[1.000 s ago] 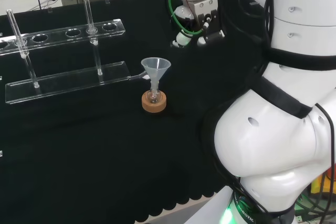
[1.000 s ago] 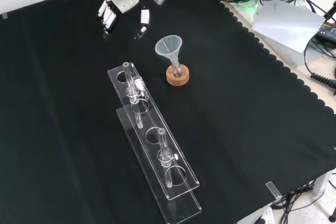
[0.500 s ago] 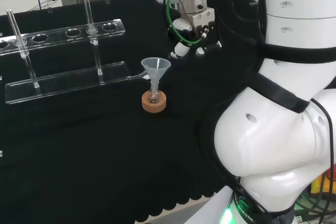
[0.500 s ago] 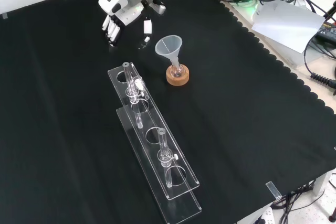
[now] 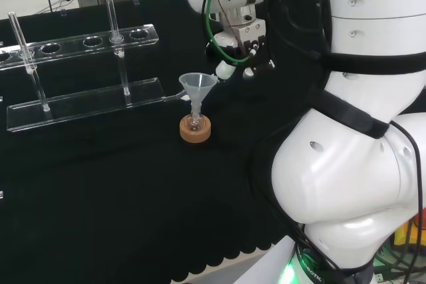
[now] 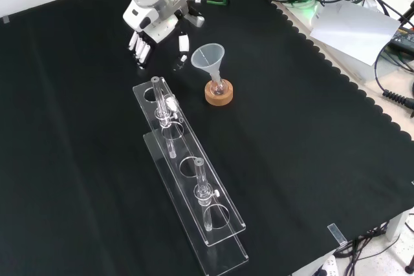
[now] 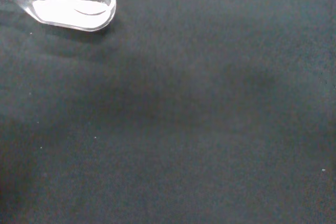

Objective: Pick up the weighing funnel.

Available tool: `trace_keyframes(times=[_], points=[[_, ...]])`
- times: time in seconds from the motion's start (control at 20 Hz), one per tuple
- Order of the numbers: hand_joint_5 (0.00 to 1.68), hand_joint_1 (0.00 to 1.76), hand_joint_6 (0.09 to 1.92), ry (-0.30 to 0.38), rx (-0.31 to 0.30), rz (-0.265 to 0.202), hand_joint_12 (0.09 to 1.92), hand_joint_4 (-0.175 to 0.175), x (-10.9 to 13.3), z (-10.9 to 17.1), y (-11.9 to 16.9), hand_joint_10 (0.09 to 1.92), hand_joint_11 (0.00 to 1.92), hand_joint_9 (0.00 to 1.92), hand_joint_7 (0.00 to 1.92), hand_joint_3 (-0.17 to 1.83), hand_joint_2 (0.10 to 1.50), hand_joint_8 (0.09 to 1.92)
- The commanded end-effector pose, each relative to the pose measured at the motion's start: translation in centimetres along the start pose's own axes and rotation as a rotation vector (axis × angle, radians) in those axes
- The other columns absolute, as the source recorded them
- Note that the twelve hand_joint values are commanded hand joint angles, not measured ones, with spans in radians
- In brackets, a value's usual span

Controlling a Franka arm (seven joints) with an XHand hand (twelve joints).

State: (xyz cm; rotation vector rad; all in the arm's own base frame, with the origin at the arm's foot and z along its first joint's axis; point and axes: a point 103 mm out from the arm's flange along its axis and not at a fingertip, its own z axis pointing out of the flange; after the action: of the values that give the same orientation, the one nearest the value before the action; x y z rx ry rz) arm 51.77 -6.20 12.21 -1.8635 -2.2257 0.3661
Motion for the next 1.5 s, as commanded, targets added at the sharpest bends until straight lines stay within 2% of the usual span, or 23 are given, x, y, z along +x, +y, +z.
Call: trace_keyframes(times=[0.05,1.0,1.5], points=[[0.48,0.86,0.48,0.009,0.000,-0.021,1.28,-0.069,0.6,0.6,0.7,0.56,0.50,0.76,0.53,0.65,0.64,0.70],[0.49,0.87,0.51,0.044,0.018,-0.075,1.28,-0.068,2.2,2.9,2.8,0.56,0.50,0.76,0.53,0.65,0.64,0.70],[0.54,0.87,0.55,0.045,0.031,-0.080,1.28,-0.060,2.8,3.4,3.2,0.56,0.50,0.77,0.53,0.65,0.64,0.70]])
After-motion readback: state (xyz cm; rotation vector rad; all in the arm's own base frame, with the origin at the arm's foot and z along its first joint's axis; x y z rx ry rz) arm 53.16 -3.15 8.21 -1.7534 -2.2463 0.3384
